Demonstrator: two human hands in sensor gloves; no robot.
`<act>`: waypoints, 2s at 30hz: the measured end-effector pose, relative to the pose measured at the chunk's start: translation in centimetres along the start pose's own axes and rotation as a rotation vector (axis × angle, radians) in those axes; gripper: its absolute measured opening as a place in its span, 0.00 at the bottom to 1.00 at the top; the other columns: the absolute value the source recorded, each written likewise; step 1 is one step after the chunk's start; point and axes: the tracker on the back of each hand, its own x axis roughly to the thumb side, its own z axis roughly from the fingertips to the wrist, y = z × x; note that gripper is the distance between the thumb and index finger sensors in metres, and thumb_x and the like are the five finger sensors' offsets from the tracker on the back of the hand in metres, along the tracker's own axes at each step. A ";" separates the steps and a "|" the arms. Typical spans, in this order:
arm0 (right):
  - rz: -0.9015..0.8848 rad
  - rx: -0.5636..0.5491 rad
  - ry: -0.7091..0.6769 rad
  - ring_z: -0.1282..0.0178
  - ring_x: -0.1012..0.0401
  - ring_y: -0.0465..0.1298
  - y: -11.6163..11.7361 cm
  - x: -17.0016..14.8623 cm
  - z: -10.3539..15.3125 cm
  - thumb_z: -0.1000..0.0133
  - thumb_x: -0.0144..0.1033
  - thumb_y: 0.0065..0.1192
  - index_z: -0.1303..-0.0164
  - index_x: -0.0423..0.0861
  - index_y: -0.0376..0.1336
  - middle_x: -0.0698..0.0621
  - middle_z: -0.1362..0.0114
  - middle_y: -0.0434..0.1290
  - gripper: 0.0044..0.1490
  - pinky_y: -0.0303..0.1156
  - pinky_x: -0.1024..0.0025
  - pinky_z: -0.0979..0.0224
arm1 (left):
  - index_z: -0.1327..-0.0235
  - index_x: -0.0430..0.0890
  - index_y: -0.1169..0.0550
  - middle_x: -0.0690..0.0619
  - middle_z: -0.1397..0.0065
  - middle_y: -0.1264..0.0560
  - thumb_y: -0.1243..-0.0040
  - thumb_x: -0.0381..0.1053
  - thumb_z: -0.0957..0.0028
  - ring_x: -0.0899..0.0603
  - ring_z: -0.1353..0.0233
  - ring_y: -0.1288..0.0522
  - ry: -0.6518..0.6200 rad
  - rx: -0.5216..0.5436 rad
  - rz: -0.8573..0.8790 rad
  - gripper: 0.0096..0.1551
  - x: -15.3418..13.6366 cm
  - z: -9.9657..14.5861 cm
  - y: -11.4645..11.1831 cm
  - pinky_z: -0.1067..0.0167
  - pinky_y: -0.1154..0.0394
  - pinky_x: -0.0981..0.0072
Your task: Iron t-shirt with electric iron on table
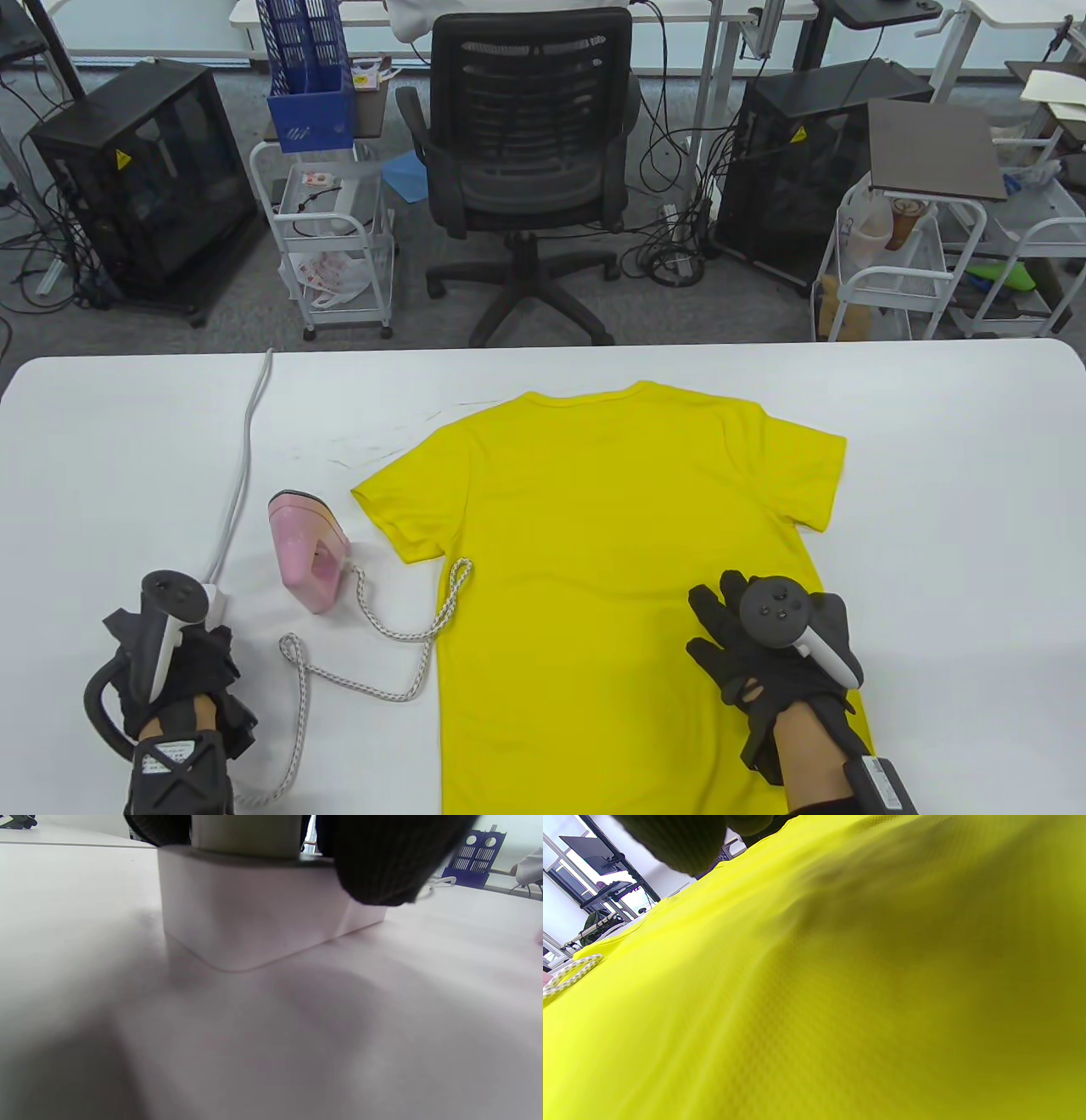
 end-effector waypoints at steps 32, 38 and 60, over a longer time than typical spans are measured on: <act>0.055 -0.234 0.000 0.20 0.51 0.34 -1.0 1.3 0.8 0.47 0.55 0.57 0.25 0.57 0.48 0.51 0.17 0.42 0.41 0.32 0.48 0.25 | 0.22 0.57 0.42 0.52 0.15 0.46 0.43 0.66 0.51 0.37 0.13 0.48 -0.777 0.264 0.147 0.44 16.1 20.3 6.4 0.22 0.47 0.41; 0.105 -0.284 0.011 0.21 0.53 0.34 -0.6 1.8 0.7 0.47 0.56 0.56 0.25 0.57 0.48 0.51 0.17 0.43 0.41 0.32 0.49 0.25 | 0.22 0.57 0.43 0.52 0.15 0.47 0.45 0.66 0.51 0.38 0.13 0.49 -0.862 0.211 0.062 0.43 19.7 21.3 0.6 0.22 0.48 0.42; 0.149 -0.384 -0.002 0.20 0.54 0.34 -0.4 2.3 1.1 0.47 0.57 0.53 0.26 0.58 0.48 0.52 0.17 0.44 0.40 0.32 0.51 0.25 | 0.23 0.57 0.48 0.54 0.16 0.55 0.57 0.67 0.51 0.41 0.15 0.61 -0.916 0.149 -0.066 0.42 20.3 20.5 -4.8 0.24 0.56 0.46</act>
